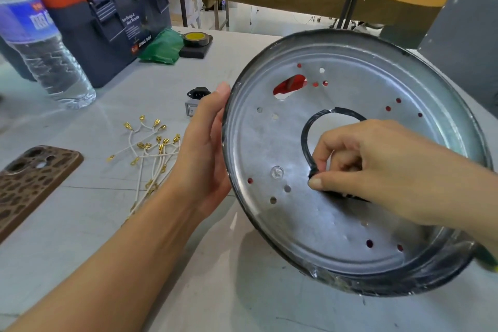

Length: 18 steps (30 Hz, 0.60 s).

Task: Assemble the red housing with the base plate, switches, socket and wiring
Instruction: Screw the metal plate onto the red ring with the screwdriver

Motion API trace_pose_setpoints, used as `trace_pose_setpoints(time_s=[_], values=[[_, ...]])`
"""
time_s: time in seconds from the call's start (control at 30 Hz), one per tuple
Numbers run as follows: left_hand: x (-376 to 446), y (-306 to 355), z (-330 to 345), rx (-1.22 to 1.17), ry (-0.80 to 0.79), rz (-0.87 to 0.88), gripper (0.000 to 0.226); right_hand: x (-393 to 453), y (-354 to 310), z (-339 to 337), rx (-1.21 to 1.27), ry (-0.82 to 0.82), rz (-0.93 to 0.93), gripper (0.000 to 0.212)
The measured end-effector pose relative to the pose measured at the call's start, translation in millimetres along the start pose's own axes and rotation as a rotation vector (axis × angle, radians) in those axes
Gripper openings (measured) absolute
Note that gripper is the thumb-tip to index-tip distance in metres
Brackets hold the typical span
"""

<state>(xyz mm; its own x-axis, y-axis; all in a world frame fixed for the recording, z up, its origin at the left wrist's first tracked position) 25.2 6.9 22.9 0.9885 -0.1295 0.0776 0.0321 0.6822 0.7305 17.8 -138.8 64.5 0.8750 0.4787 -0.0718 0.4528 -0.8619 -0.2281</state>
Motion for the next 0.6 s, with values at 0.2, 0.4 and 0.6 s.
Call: trace_pose_setpoints(time_s=[0.2, 0.4, 0.6], values=[[-2, 2, -2, 0.179, 0.048, -0.021, 0.037, 4, 4, 5, -0.015, -0.068, 0.011, 0.023], [-7, -4, 1, 0.263, 0.117, -0.114, 0.059, 3, 10, 14, 0.086, -0.170, 0.024, 0.022], [-8, -10, -10, 0.339, 0.211, -0.174, 0.056, 3, 12, 22, 0.149, -0.225, 0.029, 0.023]])
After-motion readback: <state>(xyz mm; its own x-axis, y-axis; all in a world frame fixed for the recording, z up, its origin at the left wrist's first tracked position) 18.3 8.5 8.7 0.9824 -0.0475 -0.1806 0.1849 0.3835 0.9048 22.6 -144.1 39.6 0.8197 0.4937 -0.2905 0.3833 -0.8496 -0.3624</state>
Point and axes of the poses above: each hand's wrist, its own x-axis towards the middle knuckle, its own z-axis out of the palm, y = z × x, the point moved 7 cm from there along x, towards the middle knuckle, and after that the axes turned 15 degrees about -x, right-handed, at the moved point
